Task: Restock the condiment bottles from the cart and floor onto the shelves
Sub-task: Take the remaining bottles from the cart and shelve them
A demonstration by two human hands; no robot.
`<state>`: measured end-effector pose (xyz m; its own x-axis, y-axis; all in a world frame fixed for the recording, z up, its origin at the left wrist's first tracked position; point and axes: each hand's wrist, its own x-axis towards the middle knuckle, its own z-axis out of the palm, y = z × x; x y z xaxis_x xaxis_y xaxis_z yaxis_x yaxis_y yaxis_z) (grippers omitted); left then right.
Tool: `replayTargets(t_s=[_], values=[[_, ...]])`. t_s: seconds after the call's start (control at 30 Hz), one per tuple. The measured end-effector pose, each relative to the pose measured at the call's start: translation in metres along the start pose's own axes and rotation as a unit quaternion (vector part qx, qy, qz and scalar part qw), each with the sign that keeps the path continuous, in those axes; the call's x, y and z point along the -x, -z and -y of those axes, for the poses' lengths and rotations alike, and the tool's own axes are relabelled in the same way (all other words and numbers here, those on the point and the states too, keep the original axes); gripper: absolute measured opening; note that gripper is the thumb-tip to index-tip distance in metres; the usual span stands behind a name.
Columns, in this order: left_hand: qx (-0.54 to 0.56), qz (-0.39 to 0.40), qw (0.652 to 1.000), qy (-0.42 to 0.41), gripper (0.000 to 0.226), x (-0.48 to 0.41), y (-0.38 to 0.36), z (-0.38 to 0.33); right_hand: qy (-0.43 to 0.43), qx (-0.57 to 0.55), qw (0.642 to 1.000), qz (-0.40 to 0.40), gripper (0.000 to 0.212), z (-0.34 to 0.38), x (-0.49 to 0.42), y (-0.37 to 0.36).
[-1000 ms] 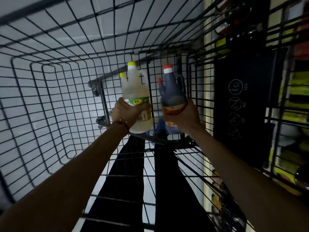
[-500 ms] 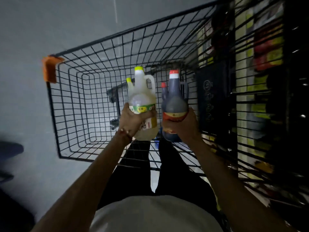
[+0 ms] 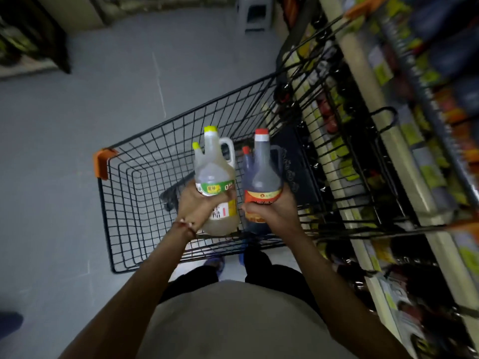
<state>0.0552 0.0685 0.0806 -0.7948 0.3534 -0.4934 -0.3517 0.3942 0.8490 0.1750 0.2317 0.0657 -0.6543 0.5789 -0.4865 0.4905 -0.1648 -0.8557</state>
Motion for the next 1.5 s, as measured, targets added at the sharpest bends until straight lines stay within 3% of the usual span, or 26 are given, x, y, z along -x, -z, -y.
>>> replayTargets(t_s=[0.1, 0.23, 0.4, 0.53, 0.7, 1.03, 1.4, 1.5], values=[[-0.026, 0.032, 0.998, -0.053, 0.072, 0.012, 0.012, -0.005, 0.022, 0.0, 0.998, -0.051, 0.086, 0.007, 0.029, -0.005], [-0.031, 0.086, 0.988, -0.123, 0.078, 0.029, 0.023, -0.011, 0.042, -0.01, 0.993, -0.112, 0.089, 0.006, 0.072, -0.009], [-0.059, 0.169, 0.965, -0.193, 0.05, 0.056, 0.024, -0.019, 0.058, -0.034, 0.976, -0.209, 0.088, 0.003, 0.138, -0.009], [-0.069, 0.256, 0.943, -0.201, 0.062, 0.079, 0.014, -0.025, 0.049, -0.053, 0.956, -0.283, 0.091, -0.003, 0.193, -0.001], [-0.085, 0.339, 0.91, -0.224, 0.082, 0.118, -0.014, -0.036, 0.043, -0.058, 0.922, -0.381, 0.093, -0.015, 0.258, 0.01], [-0.114, 0.486, 0.82, -0.279, 0.091, 0.22, -0.07, -0.028, 0.004, -0.09, 0.837, -0.54, 0.085, -0.057, 0.397, 0.028], [-0.097, 0.569, 0.741, -0.342, 0.097, 0.379, -0.07, 0.026, 0.027, -0.129, 0.77, -0.624, 0.08, -0.116, 0.566, 0.007], [-0.111, 0.581, 0.727, -0.348, 0.1, 0.413, -0.064, 0.052, 0.03, -0.122, 0.752, -0.647, 0.088, -0.136, 0.604, -0.005]])
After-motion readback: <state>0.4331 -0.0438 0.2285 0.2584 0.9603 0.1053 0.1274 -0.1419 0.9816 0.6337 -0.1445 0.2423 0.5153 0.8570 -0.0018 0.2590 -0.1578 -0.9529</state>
